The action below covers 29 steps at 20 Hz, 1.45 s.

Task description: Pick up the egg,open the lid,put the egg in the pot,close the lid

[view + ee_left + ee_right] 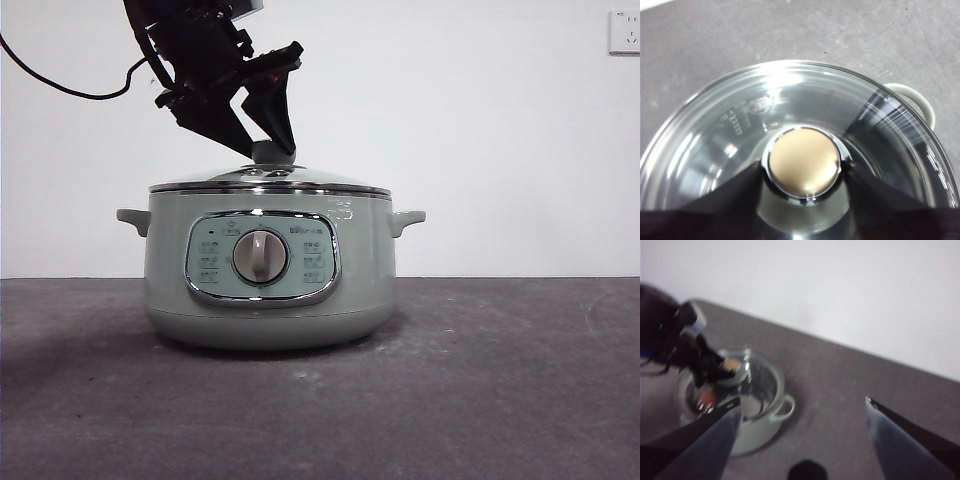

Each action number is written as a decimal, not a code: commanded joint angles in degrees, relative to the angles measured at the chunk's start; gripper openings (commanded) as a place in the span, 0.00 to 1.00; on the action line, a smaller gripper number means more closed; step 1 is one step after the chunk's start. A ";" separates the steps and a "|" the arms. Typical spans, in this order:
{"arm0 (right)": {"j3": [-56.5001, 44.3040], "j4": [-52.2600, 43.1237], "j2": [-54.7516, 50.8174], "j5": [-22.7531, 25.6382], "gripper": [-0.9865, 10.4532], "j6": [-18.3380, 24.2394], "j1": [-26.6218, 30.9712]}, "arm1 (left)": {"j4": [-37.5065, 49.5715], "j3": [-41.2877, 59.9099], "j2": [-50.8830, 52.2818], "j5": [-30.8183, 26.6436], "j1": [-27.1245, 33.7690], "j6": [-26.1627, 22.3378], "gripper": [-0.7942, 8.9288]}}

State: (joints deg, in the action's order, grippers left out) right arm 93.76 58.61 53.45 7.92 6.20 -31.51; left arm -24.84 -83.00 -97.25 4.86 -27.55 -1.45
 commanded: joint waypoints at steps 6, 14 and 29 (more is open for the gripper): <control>0.00 6.51 2.08 -10.29 0.44 -1.25 0.00 | -3.39 0.02 3.63 -0.11 -0.13 0.59 0.66; 0.00 13.90 5.27 -19.26 0.44 -1.31 0.00 | -13.20 0.02 14.16 2.05 -0.13 0.59 0.66; 0.00 19.87 7.63 -19.93 0.08 -1.42 0.00 | -41.88 0.02 37.94 14.75 -0.13 -0.28 0.08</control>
State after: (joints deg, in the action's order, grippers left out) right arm 93.76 77.56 60.95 -12.01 5.21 -31.51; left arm -66.78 -83.02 -59.20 19.53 -27.55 -1.13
